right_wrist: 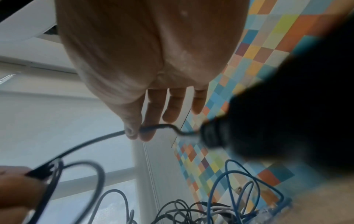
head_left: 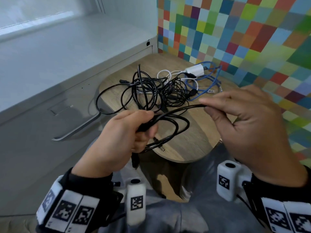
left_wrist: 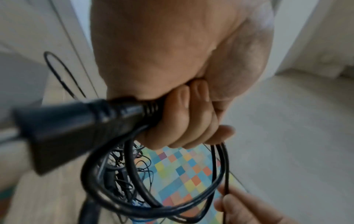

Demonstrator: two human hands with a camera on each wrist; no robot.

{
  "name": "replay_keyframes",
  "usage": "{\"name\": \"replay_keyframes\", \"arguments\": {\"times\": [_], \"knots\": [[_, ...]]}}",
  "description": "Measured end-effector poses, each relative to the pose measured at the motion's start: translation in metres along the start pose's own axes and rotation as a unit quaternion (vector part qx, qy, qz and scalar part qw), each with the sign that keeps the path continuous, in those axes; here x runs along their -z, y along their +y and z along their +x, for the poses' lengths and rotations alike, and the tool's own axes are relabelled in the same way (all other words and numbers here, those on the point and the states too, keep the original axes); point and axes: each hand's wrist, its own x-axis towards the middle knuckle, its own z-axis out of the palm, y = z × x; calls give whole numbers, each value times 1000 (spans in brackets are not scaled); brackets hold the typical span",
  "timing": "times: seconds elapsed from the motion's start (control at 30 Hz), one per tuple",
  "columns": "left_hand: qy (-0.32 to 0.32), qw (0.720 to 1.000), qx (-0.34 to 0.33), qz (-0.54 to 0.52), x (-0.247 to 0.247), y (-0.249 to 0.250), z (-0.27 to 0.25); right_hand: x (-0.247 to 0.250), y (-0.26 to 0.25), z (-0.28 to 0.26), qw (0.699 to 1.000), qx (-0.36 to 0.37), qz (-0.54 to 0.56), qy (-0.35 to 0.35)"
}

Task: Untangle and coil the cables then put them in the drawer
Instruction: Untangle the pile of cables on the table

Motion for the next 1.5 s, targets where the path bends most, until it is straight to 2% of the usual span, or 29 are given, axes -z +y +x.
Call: {"name": "replay_keyframes", "arguments": {"times": [0.13, 0.23, 0.33, 0.47, 0.53, 0.6, 0.7, 0.83, 0.9, 1.03, 1.17, 1.33, 1.43, 1.5], "knots": [[-75, 988, 16, -135, -2, 2, -4, -11, -3, 1, 997, -56, 24, 47], [-114, 971, 21, -210, -8, 1, -5, -20, -11, 1, 988, -110, 100, 40], [-113, 960, 12, -255, -14, -2, -3, -25, -19, -2, 962, -183, 203, 17], [-105, 947, 10, -303, -20, -3, 0, -30, -27, -4, 897, -255, 355, -63], [-106, 943, 10, -315, -22, -4, 1, -35, -31, -6, 891, -264, 356, -93], [-102, 945, 10, -309, -25, -4, 1, -40, -32, -7, 908, -258, 315, -98], [-63, 957, -6, -283, -30, -5, 3, -43, -27, -7, 929, -240, 271, -78], [48, 970, -43, -232, -34, -4, 6, -38, -22, -4, 932, -218, 276, -85], [78, 972, -50, -214, -36, -3, 6, -33, -19, -3, 928, -220, 286, -96], [92, 970, -54, -219, -41, -1, 6, -27, -13, -2, 918, -225, 314, -93], [126, 961, -55, -241, -46, -4, 9, -37, -18, -3, 888, -267, 365, -87], [154, 950, -69, -261, -47, -7, 12, -42, -26, -4, 910, -232, 330, -98], [168, 949, -71, -258, -40, -4, 11, -35, -27, -4, 875, -247, 399, -122], [175, 950, -84, -244, -34, -3, 11, -31, -22, -7, 864, -257, 411, -136]]}}
